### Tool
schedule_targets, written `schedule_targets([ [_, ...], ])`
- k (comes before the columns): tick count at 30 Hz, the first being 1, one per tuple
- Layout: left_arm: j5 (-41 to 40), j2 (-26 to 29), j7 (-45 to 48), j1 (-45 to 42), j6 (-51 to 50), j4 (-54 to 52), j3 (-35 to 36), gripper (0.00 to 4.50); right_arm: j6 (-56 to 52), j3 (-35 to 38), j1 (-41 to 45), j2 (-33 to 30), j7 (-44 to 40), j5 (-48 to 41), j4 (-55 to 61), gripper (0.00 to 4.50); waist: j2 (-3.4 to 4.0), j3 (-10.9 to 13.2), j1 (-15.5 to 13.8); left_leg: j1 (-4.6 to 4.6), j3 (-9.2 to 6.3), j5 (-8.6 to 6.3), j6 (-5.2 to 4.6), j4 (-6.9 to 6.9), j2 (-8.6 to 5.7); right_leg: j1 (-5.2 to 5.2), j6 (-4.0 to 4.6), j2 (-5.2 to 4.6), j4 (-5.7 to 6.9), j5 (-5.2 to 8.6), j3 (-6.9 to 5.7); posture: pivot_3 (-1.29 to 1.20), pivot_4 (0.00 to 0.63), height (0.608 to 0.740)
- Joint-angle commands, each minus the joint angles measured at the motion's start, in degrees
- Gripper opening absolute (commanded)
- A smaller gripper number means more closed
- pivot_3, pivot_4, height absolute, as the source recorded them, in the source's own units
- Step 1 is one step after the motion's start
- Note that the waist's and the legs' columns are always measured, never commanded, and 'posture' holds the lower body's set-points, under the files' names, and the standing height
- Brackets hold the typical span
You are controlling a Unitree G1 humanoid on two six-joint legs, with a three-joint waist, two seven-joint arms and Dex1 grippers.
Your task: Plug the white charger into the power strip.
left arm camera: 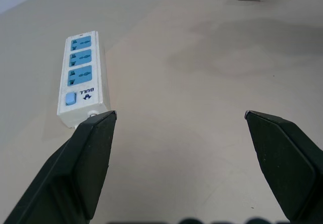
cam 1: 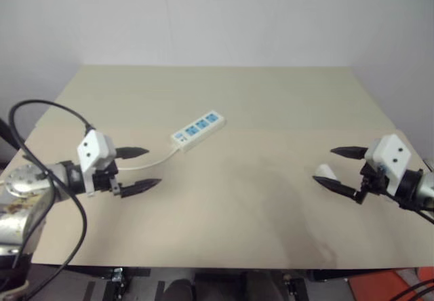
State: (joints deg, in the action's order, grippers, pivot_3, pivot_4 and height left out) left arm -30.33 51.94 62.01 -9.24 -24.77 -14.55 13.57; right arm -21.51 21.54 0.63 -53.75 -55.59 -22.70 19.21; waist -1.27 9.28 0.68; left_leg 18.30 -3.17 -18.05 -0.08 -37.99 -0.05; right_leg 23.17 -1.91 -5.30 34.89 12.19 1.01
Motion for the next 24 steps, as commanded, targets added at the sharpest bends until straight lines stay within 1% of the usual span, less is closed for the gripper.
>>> schedule_targets([
  [1,0.4,0.0,0.4,-3.0,1.2,1.0,-0.7,4.43,-0.4,3.5,-1.0,-0.7,0.6,-0.8,3.2,4.50,0.00,0.0,0.0,0.00,0.00,0.00,0.00,0.00,0.00,0.00,0.00,0.00,0.00,0.00,0.00,0.00,0.150,0.740],
  [5,2.5,-1.0,0.7,-6.9,3.0,4.9,-3.5,4.43,-1.1,4.5,-3.2,-0.5,1.1,-1.2,5.6,4.50,0.00,0.0,0.0,0.02,0.01,0.00,0.00,0.00,-0.01,-0.06,0.00,0.00,0.03,0.00,-0.01,0.00,0.150,0.740],
  [8,5.4,-4.2,-5.2,-11.5,2.6,8.2,-4.8,4.43,-2.6,5.1,-3.2,-0.8,1.0,-3.3,7.9,4.50,-0.01,0.0,0.0,0.03,0.02,0.00,0.00,-0.01,-0.01,-0.08,0.00,-0.01,0.05,0.00,0.00,0.00,0.150,0.740],
  [12,9.5,-6.3,-8.8,-15.8,3.3,13.5,-6.7,4.43,-4.6,4.2,-0.1,-1.2,0.8,-6.5,9.7,4.50,-0.01,0.0,0.4,0.04,0.00,0.00,0.01,-0.05,-0.01,-0.08,0.01,0.02,0.07,-0.02,0.02,0.00,0.150,0.740],
  [15,11.5,-7.8,-10.6,-18.4,2.8,16.4,-8.3,4.43,-7.1,2.1,3.0,-1.0,2.4,-7.8,10.4,4.50,-0.01,0.0,0.4,0.01,0.00,0.01,0.01,-0.05,-0.01,-0.07,0.00,0.03,0.07,-0.02,0.04,0.00,0.150,0.740],
  [20,15.7,-11.9,-14.7,-23.9,3.8,23.6,-10.9,4.43,-9.0,-1.4,8.4,-0.9,4.2,-7.9,10.4,4.50,-0.02,0.0,-0.1,-0.02,-0.08,0.01,0.02,-0.15,-0.02,-0.03,-0.01,0.02,0.05,-0.05,-0.05,0.00,0.150,0.740],
  [24,17.5,-16.2,-15.5,-29.6,6.2,32.7,-12.5,4.43,-8.5,-2.3,9.8,-0.8,3.9,-8.1,10.4,4.50,-0.03,0.0,-0.5,0.09,-0.11,0.01,0.01,-0.24,-0.04,0.01,-0.05,-0.01,0.01,-0.07,-0.12,0.00,0.150,0.740],
])
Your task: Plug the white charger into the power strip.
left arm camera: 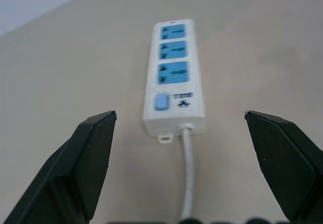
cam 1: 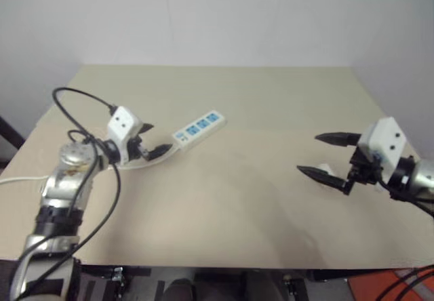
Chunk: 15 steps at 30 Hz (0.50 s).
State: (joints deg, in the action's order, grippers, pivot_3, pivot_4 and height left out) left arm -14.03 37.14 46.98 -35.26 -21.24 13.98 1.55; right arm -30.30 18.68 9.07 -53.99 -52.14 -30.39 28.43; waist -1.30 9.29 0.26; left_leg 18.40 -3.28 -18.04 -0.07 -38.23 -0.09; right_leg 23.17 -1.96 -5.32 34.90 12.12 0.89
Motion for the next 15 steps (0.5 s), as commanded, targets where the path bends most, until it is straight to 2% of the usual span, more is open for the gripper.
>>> schedule_targets([
  [1,1.7,-2.1,-0.3,-4.8,3.5,6.5,-0.7,4.43,0.2,0.3,1.5,-0.4,0.6,-0.4,1.3,4.50,0.00,0.0,-0.1,0.02,0.01,0.00,0.00,-0.04,-0.02,0.00,-0.02,-0.01,0.00,-0.01,0.00,0.00,0.150,0.740],
  [8,4.8,-7.4,3.1,-14.2,13.6,26.6,-2.3,4.43,1.2,-0.3,2.0,0.1,1.0,0.0,1.4,4.50,-0.02,0.0,0.0,0.06,0.04,-0.01,-0.02,-0.12,-0.02,-0.01,-0.05,-0.01,0.01,-0.04,0.01,0.00,0.150,0.740],
  [15,9.0,-9.5,6.3,-19.9,23.7,43.2,-3.4,4.43,1.5,0.9,0.1,0.7,1.5,-0.2,3.3,4.50,-0.03,0.0,0.4,0.08,0.05,-0.02,-0.04,-0.13,-0.03,-0.01,-0.08,-0.01,0.03,-0.06,0.01,0.00,0.150,0.740],
])
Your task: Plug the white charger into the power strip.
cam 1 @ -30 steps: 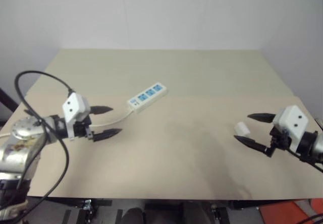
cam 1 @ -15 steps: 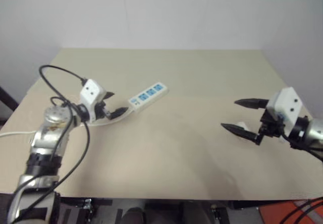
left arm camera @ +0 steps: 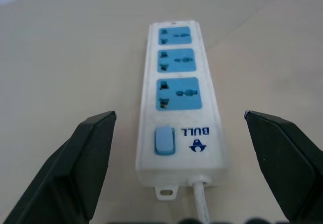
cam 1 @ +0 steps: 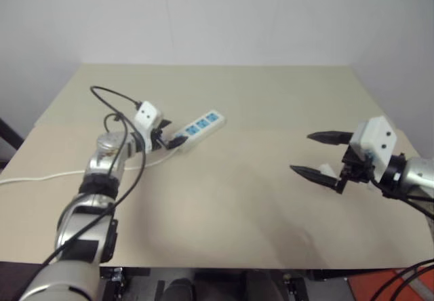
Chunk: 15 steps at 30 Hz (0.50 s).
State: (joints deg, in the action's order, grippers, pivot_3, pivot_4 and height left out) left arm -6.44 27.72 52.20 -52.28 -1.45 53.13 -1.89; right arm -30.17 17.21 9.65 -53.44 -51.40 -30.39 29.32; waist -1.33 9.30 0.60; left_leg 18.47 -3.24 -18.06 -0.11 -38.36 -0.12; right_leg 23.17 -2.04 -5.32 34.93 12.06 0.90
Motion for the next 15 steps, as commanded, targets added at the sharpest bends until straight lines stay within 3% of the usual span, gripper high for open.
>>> schedule_targets([
  [1,1.8,-0.3,1.0,-3.3,4.9,5.9,0.1,4.43,1.3,2.6,-1.0,0.2,0.9,-0.3,2.9,4.50,0.00,0.0,0.0,0.01,0.00,0.00,0.00,0.00,0.00,0.00,-0.01,0.00,0.01,0.00,0.00,0.00,0.150,0.740],
  [15,4.0,-5.1,-3.6,-5.6,9.8,18.0,2.7,4.43,-0.1,8.1,-7.7,0.8,2.2,-2.4,8.9,4.50,-0.02,0.0,-0.1,0.05,-0.01,-0.01,-0.02,-0.05,-0.02,-0.03,-0.11,-0.01,0.04,-0.06,-0.01,0.00,0.150,0.740],
])
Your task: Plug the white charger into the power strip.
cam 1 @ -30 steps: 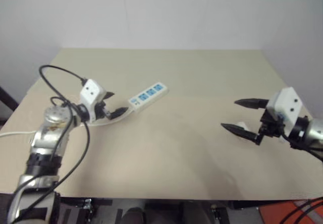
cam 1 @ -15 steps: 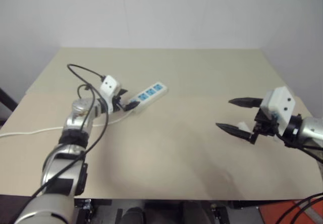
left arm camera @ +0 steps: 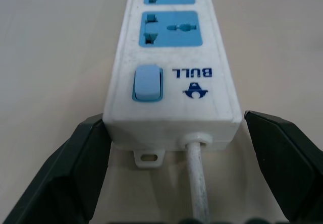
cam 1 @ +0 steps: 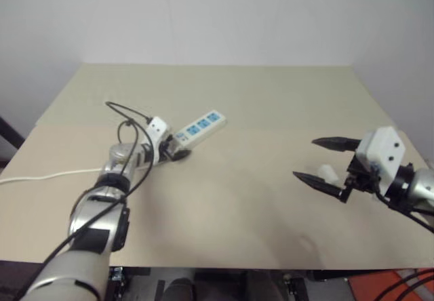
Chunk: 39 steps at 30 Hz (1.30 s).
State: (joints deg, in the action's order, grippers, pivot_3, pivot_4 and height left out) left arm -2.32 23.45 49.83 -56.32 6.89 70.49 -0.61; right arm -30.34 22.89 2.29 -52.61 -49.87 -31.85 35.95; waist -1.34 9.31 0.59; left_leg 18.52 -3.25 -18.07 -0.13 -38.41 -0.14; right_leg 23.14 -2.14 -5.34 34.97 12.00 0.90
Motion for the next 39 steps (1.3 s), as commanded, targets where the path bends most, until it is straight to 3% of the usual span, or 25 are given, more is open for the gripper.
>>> schedule_targets([
  [1,-0.2,-1.2,-1.8,-1.6,1.7,1.0,1.9,4.43,0.0,2.4,-0.6,-0.1,0.8,-1.0,2.5,4.50,0.00,0.0,-0.1,0.00,0.00,0.00,0.00,-0.02,0.00,0.00,-0.01,0.00,0.00,0.00,0.00,0.00,0.150,0.740],
  [14,-1.0,-4.4,-2.1,-0.5,3.6,3.0,7.1,4.43,-2.2,3.5,-0.6,-1.5,2.0,-2.7,4.8,4.50,-0.01,0.0,-0.5,0.03,0.00,-0.03,-0.05,-0.32,-0.03,-0.04,-0.04,-0.03,-0.03,-0.02,0.00,0.00,0.150,0.740],
  [30,4.5,-4.9,2.9,-1.1,6.6,3.6,3.1,4.43,-5.5,6.2,-3.1,-1.0,4.9,-4.9,9.0,4.50,0.00,0.0,-1.3,0.06,0.01,-0.04,-0.07,-0.35,-0.05,-0.06,-0.05,-0.04,-0.03,-0.03,-0.01,0.00,0.150,0.740],
  [34,4.7,-4.9,2.1,-1.2,7.0,3.6,3.4,3.30,-5.7,6.3,-3.1,-1.1,5.5,-5.3,9.1,4.50,-0.01,0.0,-1.3,0.05,0.00,-0.04,-0.07,-0.35,-0.05,-0.08,-0.05,-0.05,-0.03,-0.03,-0.01,0.00,0.150,0.740],
  [39,5.1,-4.2,3.5,-1.2,7.6,3.3,2.9,3.28,-5.6,5.8,-3.3,-1.0,6.1,-5.5,9.2,4.50,-0.01,0.0,-1.3,0.04,0.00,-0.04,-0.07,-0.36,-0.05,-0.08,-0.05,-0.05,-0.04,-0.03,-0.02,0.00,0.150,0.740],
])
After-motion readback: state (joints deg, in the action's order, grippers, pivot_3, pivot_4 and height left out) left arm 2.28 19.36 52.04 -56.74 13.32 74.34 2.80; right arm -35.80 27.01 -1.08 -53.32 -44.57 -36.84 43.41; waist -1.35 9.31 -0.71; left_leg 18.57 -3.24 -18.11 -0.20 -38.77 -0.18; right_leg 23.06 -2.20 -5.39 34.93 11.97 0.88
